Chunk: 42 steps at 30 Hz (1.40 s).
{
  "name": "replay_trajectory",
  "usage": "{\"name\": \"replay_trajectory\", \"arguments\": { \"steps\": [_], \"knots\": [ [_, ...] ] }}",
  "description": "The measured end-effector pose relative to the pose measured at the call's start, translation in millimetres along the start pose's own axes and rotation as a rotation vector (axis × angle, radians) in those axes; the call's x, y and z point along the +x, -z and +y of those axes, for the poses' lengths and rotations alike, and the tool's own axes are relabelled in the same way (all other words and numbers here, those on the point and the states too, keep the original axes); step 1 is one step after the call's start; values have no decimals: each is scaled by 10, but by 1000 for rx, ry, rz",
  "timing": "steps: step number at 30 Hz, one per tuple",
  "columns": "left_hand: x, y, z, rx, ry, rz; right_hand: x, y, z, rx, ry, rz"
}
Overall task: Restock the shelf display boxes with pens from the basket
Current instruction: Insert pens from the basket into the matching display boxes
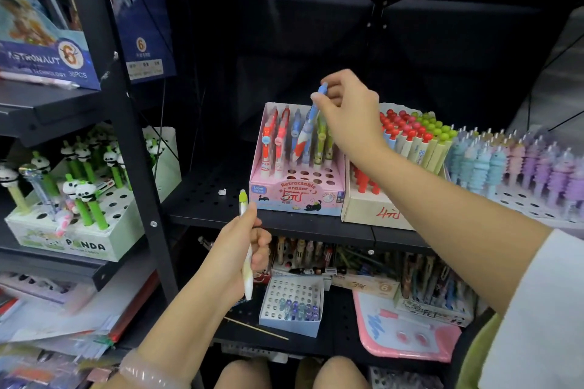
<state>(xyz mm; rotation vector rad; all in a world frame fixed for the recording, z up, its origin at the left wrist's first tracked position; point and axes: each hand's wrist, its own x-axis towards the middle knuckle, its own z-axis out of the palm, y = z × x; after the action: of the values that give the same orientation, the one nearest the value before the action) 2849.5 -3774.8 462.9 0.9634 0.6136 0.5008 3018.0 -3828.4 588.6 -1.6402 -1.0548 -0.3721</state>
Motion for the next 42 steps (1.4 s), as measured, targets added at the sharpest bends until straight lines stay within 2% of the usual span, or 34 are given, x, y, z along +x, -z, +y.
{"name": "replay_trajectory", "arguments": {
  "steps": [4, 12, 14, 16, 19, 22, 24, 28, 33, 36, 40, 42],
  "knots": [
    [20, 1, -3, -97, 77, 8, -66, -149, 148, -141, 6, -80],
    [1, 12, 38, -27, -65, 17, -81, -346, 199, -491, 32, -366],
    [-19, 0, 20, 4, -107, -15, -126, -346, 169, -524, 28, -389],
    [-33, -3, 25, -10, -105, -24, -178, -308, 126, -538, 54, -340],
    [-39, -23, 54, -14, -137, -7, -268, -225, 31, -442, 97, -256],
    [-56, -58, 63, 52, -206, -9, -425, -209, -94, -235, -24, -487],
    [-66, -90, 56, 98, -231, 3, -517, -220, -133, -189, -108, -630],
    [-54, -156, 63, 117, -273, 30, -479, -157, -140, -24, -205, -649],
    [-10, -236, 88, 170, -356, 14, -422, -38, -123, 41, -250, -741],
    [3, -277, 95, 230, -387, -9, -348, 56, -119, 33, -242, -660],
    [36, -196, 123, 435, -427, 18, 4, 331, -84, -152, -96, -265],
    [40, -132, 122, 466, -409, 36, 150, 451, -40, -289, -18, -157]
  ]
}}
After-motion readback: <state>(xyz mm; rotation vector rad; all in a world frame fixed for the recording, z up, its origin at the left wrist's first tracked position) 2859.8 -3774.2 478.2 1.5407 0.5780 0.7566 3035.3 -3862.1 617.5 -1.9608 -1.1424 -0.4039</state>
